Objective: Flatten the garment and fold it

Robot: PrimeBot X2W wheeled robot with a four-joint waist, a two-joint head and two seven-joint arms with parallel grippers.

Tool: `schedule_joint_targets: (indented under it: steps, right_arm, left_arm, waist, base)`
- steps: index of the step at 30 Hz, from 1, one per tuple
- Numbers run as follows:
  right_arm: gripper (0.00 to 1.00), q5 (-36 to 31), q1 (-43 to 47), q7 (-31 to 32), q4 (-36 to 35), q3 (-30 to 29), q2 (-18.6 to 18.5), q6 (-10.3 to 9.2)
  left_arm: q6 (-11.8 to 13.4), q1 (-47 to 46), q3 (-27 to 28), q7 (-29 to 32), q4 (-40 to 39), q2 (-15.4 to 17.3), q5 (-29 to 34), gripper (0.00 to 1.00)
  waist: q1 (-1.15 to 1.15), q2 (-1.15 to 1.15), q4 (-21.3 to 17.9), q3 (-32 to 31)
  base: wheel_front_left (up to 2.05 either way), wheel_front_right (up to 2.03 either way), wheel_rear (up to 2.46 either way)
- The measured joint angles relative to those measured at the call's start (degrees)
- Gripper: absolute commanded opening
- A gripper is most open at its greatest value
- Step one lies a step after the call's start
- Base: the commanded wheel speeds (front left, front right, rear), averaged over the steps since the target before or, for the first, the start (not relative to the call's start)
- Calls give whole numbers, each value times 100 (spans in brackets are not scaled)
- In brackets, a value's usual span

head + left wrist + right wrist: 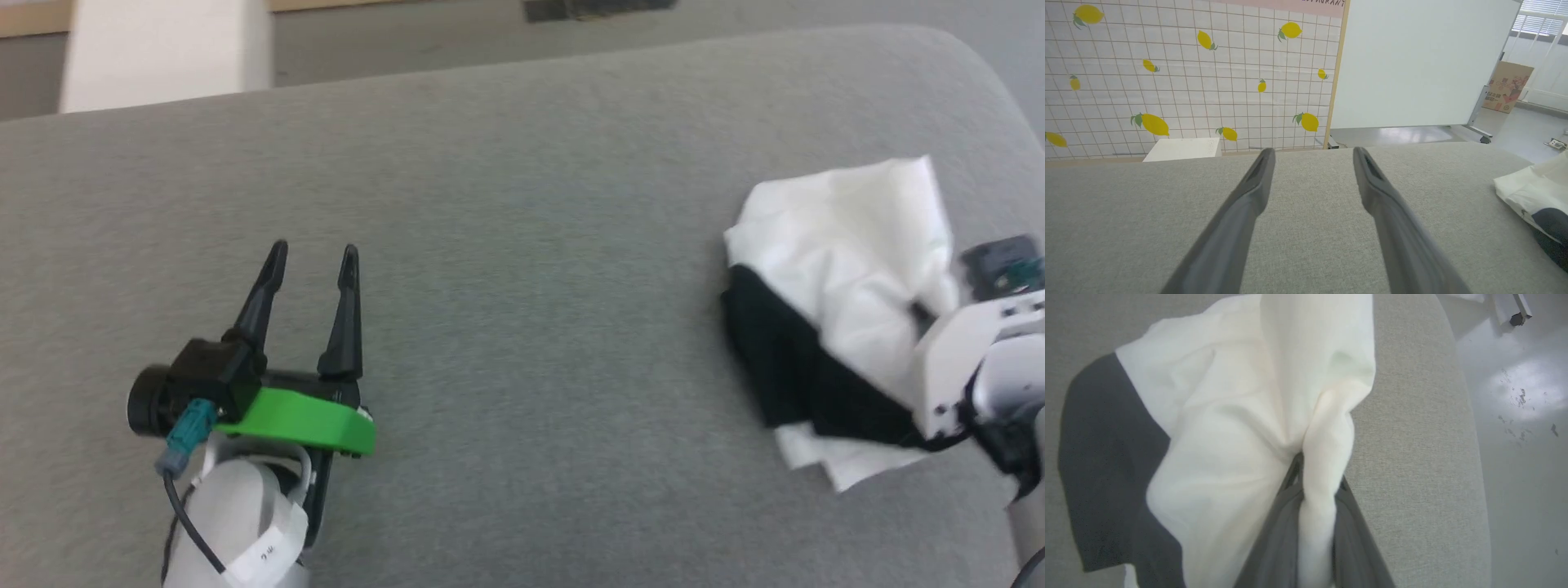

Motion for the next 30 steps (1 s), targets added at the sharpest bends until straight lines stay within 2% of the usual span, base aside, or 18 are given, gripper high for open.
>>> schedule_joint_targets:
  steps: [5,11,17,22,23,24,25,26,30]
  right_arm:
    - [0,-244,-522,-426,608,-257,-198,0]
    - [0,-559,-1217,-1104,1444,-527,-332,0]
    - [0,-1118,-1818,-1637,2216,-1161,-309,0]
    - [0,-1667,-2130,-2134,2728,-1641,-258,0]
    - [9,-1737,-2171,-2198,2793,-1715,-244,0]
    - [41,-1825,-2202,-2270,2858,-1771,-238,0]
    - [83,-1908,-2223,-2329,2922,-1813,-240,0]
    - [100,-1953,-2240,-2377,2969,-1861,-238,0]
    - [100,-2116,-2247,-2689,3043,-2045,-269,0]
  left_arm:
    - [0,-248,-112,3,-48,199,34,100]
    - [0,-450,-140,116,-231,350,67,100]
    - [0,-623,-180,220,-364,437,77,100]
    - [2,-651,-191,256,-365,482,76,100]
    - [2,-650,-190,255,-355,489,75,100]
    - [4,-649,-193,253,-339,491,73,100]
    - [4,-648,-194,248,-320,490,67,100]
    - [4,-644,-198,231,-296,490,65,100]
    - [11,-632,-218,151,-151,426,11,100]
  waist:
    - [0,0,-417,276]
    - [0,0,-678,763]
    - [1,0,-772,1227]
    - [1,0,-661,1488]
    - [1,0,-623,1501]
    - [1,0,-583,1503]
    - [1,0,-547,1495]
    - [1,0,-522,1477]
    - [0,0,-439,1304]
  base:
    - [0,0,0]
    - [0,0,0]
    - [0,0,0]
    - [0,0,0]
    - [0,0,0]
    - [0,0,0]
    - [0,0,0]
    - [0,0,0]
    - [0,0,0]
